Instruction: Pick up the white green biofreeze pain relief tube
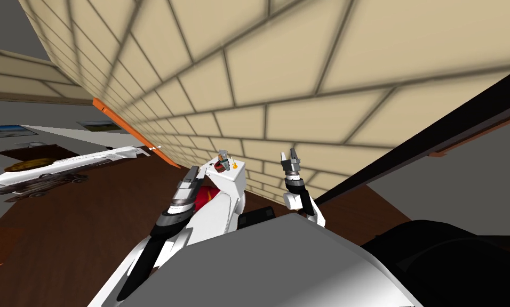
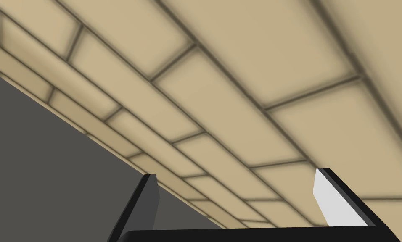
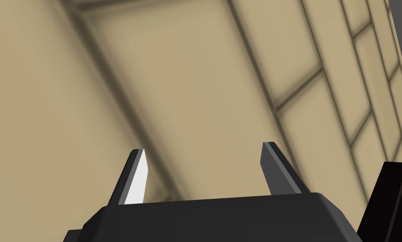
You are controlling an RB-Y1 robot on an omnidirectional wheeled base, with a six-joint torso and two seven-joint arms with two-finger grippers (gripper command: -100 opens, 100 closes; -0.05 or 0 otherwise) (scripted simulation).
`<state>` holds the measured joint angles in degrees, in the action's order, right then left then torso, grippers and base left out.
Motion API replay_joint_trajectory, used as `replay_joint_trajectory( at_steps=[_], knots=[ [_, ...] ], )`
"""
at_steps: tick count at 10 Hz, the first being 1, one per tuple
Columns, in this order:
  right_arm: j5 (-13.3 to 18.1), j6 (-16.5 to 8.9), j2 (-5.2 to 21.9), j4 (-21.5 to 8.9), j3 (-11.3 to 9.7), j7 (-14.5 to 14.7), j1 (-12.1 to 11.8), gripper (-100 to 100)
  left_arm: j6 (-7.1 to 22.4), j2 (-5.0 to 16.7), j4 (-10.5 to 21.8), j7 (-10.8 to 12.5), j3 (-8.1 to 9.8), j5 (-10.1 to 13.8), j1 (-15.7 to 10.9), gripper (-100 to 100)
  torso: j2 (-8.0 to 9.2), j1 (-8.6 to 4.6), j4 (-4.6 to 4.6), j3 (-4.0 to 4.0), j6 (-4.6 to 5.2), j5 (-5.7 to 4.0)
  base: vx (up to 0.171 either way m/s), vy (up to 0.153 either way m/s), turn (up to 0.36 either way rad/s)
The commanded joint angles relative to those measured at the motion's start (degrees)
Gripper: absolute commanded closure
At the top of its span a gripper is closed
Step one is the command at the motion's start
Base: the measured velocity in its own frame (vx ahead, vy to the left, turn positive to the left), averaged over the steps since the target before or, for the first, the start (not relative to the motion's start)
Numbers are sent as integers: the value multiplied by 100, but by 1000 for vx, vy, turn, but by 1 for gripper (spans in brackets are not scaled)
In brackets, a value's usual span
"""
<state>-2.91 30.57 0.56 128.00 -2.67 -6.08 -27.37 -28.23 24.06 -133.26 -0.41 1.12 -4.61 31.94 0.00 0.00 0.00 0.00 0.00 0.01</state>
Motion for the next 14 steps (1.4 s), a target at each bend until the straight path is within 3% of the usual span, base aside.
replay_joint_trajectory(
  at_steps=[1, 2, 11, 14],
  knots=[
    [0, 0, 0, 0, 0, 0, 0, 0, -21, 172, 57, -40, 46, -39, 64, -100, 0, 0, 0, 0, 0, 0, -8, 9, -29],
    [0, 0, 0, 0, 0, 0, 0, 0, -35, 295, 100, -61, 89, -58, 104, -100, 1, 1, 0, 1, 0, 0, 0, 0, 0],
    [0, 0, 0, 0, 0, 0, 0, 0, -35, 295, 100, -61, 89, -58, 104, -100, -4, -6, -1, -2, -1, -1, 1, -1, 5],
    [0, 0, 0, 0, 0, 0, 1, 0, -81, 445, 479, -32, -103, -215, -361, -100, 7, 10, 1, 4, 2, 2, -31, 34, -106]
  ],
)
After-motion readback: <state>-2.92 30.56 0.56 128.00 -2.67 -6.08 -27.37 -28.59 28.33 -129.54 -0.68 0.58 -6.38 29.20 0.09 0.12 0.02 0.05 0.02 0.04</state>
